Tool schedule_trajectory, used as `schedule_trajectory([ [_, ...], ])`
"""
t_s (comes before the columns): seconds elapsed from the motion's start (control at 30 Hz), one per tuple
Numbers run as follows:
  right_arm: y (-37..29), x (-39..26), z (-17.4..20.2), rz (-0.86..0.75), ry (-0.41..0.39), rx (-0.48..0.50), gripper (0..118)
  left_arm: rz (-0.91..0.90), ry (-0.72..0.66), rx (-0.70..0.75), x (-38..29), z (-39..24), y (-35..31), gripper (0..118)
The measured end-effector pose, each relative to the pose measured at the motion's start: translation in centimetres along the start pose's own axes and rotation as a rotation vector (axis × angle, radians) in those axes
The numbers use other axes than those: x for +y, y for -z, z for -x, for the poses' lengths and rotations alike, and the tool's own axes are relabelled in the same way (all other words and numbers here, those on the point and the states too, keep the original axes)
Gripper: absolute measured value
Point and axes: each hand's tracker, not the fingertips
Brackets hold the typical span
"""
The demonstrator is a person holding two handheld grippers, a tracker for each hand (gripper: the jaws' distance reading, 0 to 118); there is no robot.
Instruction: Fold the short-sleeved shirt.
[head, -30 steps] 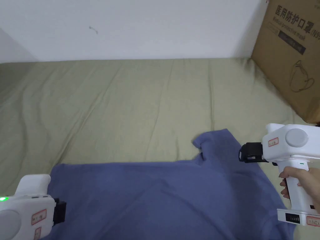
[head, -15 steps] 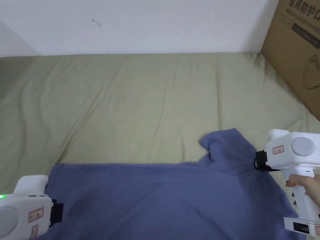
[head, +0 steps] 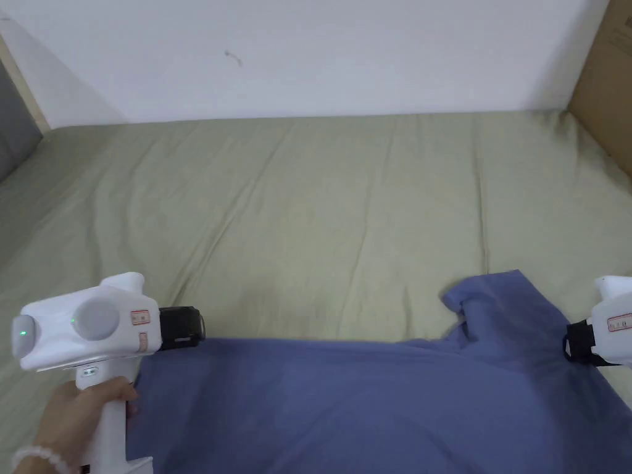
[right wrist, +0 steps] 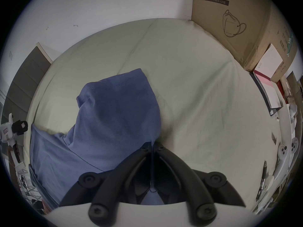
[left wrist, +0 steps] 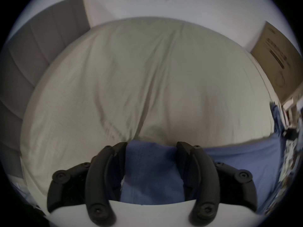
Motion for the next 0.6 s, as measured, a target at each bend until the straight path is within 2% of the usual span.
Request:
schedule_trajectory([
  [0.03, 0.0, 0.0, 0.0, 0.002, 0.008, 0.002, 2, 0.030, 0.011, 0.013, -0.2, -0.3, 1.2, 15],
  [0.07, 0.0, 0.0, -0.1, 0.002, 0.015, 0.004, 2, 0.076, 0.053, 0.054, -0.6, -0.4, 2.7, 1],
  [0.1, 0.0, 0.0, -0.1, 0.002, 0.021, 0.007, 2, 0.119, 0.086, 0.134, -1.2, -0.8, 3.3, 1],
  [0.17, -0.5, 0.0, 0.0, 0.000, 0.031, 0.013, 2, 0.023, 0.161, 0.123, -1.8, -2.0, 1.6, 1],
  [0.23, -1.2, 0.0, 0.0, -0.011, 0.018, 0.015, 2, 0.023, 0.199, 0.147, -1.5, -2.7, 0.4, 1],
  [0.27, -1.8, 0.0, 0.0, -0.017, 0.016, 0.014, 2, 0.033, 0.174, 0.050, -1.7, -2.2, -0.6, 1],
  [0.3, -2.4, 0.0, 0.1, -0.022, 0.012, 0.012, 2, 0.043, 0.173, 0.090, -1.7, -2.4, -1.1, 1],
  [0.43, -6.0, -0.6, -0.1, -0.058, 0.012, 0.023, 2, 0.013, 0.181, 0.044, -2.0, -1.3, -4.5, 1],
  [0.6, -11.6, -3.1, 0.0, -0.103, -0.011, 0.020, 2, -0.067, 0.169, 0.001, -3.2, 0.4, -11.9, 1],
])
